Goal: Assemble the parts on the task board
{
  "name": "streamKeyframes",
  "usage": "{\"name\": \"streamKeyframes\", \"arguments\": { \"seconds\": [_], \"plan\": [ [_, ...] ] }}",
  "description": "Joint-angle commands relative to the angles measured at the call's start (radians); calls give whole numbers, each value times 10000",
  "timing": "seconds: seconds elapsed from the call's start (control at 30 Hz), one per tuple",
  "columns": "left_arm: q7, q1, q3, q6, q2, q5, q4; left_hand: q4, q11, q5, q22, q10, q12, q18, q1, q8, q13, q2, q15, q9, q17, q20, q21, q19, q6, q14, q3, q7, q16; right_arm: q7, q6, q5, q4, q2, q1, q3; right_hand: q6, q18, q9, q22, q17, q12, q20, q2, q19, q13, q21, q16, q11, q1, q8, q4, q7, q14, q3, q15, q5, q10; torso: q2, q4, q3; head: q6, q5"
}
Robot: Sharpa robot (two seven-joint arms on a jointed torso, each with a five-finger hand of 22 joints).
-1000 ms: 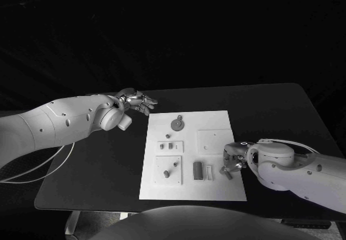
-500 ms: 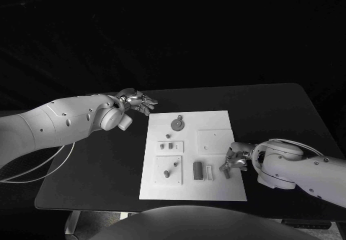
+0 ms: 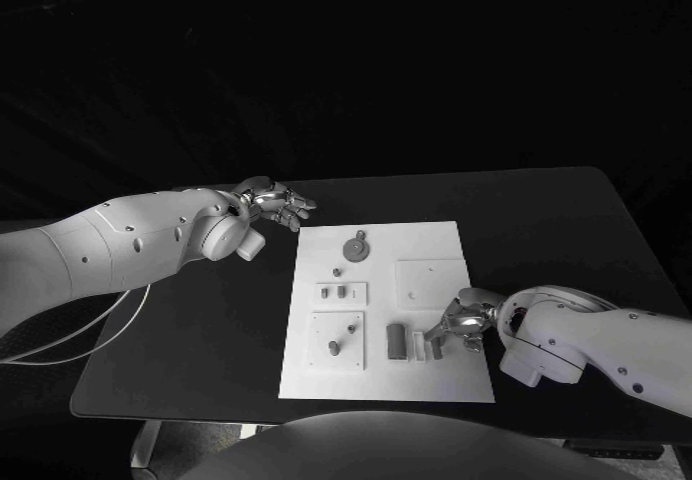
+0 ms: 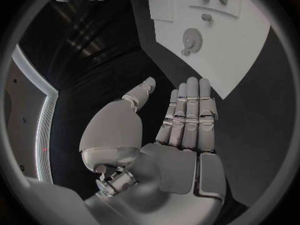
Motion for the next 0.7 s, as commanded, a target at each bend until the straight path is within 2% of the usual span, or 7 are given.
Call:
{"name": "streamKeyframes", "arguments": {
  "seconds": [0.03, 0.33, 0.7],
  "plan": [
    [24, 8, 5, 136, 16, -38, 15, -3, -18, -15, 17, -75, 66, 154, -4, 35, -15, -62, 42, -10, 15, 20, -51, -19, -65, 11, -60, 6, -71, 14, -288, 510, 65, 43, -6, -2, 30, 118, 10, 141, -1, 13, -3, 342, 61, 9, 62, 1, 12, 208, 41, -420, 12, 61, 503, -18, 16, 50, -1, -5, 6, 1, -6],
    [20, 8, 5, 167, 39, -40, 7, -2, -17, -15, 19, -76, 67, 153, -6, 37, -16, -60, 43, -11, 20, 21, -53, -18, -67, 11, -61, 6, -74, 71, -199, 164, 4, 273, -6, -2, 25, 118, 8, 140, -15, 13, -7, 340, 65, 11, 62, 0, 11, 197, 40, -417, 13, 56, 512, -21, 16, 51, -1, 1, 2, 1, -24],
    [20, 8, 5, 172, 35, -42, 2, 0, -16, -15, 23, -78, 68, 154, -9, 38, -17, -58, 44, -11, 27, 22, -57, -18, -71, 11, -62, 8, -80, 97, -140, -146, -297, 549, -9, -6, 5, 118, 1, 136, -18, 5, -11, 335, 63, 13, 55, -11, 15, 164, 34, -413, 18, 56, 528, -25, 16, 47, 1, 2, 2, 1, -7]
  ]
}}
